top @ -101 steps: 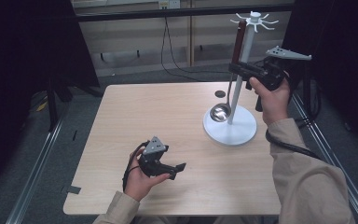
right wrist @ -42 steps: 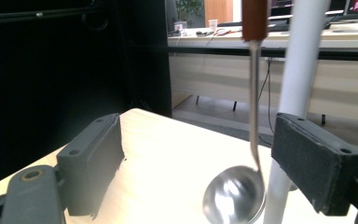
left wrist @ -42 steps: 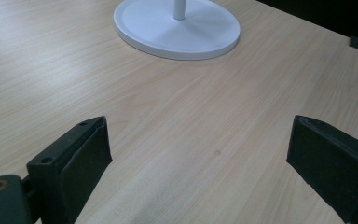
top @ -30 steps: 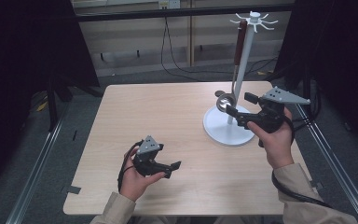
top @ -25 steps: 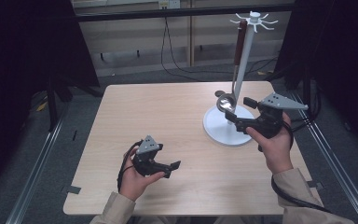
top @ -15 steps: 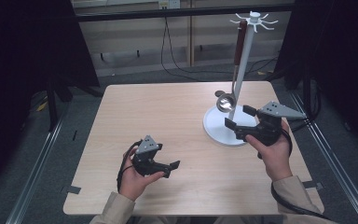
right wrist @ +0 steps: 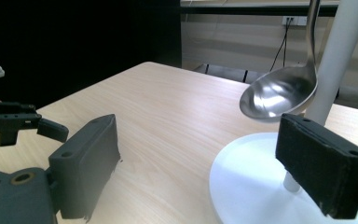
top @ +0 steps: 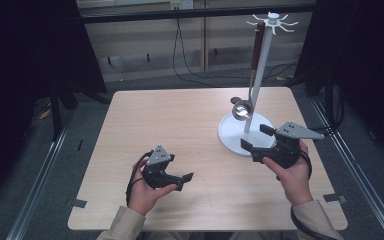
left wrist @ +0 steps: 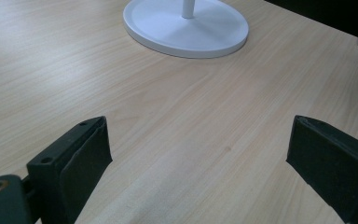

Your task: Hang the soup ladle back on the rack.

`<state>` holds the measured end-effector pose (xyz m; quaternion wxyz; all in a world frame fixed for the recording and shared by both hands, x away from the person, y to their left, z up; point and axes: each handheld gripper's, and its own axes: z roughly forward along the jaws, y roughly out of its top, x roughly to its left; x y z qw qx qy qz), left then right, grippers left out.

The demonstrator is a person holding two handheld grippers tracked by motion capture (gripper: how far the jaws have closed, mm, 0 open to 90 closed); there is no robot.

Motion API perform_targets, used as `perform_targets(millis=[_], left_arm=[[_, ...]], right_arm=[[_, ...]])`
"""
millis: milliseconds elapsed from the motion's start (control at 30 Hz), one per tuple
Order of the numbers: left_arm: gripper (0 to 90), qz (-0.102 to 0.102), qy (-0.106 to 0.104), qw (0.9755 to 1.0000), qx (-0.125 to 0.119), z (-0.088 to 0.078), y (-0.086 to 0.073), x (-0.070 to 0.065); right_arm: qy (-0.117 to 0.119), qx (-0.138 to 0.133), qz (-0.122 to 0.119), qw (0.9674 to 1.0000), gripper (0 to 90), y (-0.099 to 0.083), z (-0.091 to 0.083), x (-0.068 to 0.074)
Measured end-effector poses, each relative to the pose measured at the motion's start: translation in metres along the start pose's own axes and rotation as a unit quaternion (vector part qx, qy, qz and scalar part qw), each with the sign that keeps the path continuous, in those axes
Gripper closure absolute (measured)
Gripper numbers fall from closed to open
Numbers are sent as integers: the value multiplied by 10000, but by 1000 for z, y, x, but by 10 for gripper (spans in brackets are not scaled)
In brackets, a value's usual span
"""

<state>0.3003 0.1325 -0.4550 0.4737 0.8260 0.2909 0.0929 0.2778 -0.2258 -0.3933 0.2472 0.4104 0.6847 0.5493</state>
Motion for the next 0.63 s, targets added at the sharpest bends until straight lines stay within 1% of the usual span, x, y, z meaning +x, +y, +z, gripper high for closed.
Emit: perform_targets(millis=[33, 67, 133, 233, 333, 400, 433, 467, 533, 600, 633], left_arm=[[59, 10, -5, 10000, 0, 0, 0, 0], [59, 7, -13, 10000, 0, 0, 0, 0], [59, -4, -44, 10000, -4, 1, -1, 0], [59, 10, -59, 10000, 20, 2, -1, -1], [59, 24, -26, 10000, 49, 2, -1, -1], [59, 29, -26, 10000, 52, 3, -2, -1], [59, 22, 16, 10000, 64, 3, -2, -1], [59, 40, 26, 10000, 82, 3, -2, -1], [59, 26, -12, 9999, 97, 4, -3, 0], [59, 44, 3, 9999, 110, 4, -3, 0], [59, 53, 10, 9999, 114, 4, -3, 1]], right_arm=[[0, 24, -33, 10000, 125, -3, 0, 1], [1, 78, -12, 10000, 126, -8, 0, 2], [4, 86, -24, 10000, 126, -11, 0, 2], [6, 136, -26, 9999, 126, -20, 0, 4], [-6, 171, -26, 9998, 126, -28, 0, 5], [2, 160, 31, 9999, 126, -34, 0, 5], [1, 151, 29, 9999, 126, -37, -1, 5], [-13, 172, 102, 9998, 126, -43, -1, 5], [-17, 168, 99, 9998, 127, -45, -1, 5], [-45, 177, 188, 9997, 127, -51, -1, 5], [-46, 177, 192, 9996, 127, -53, -1, 4]])
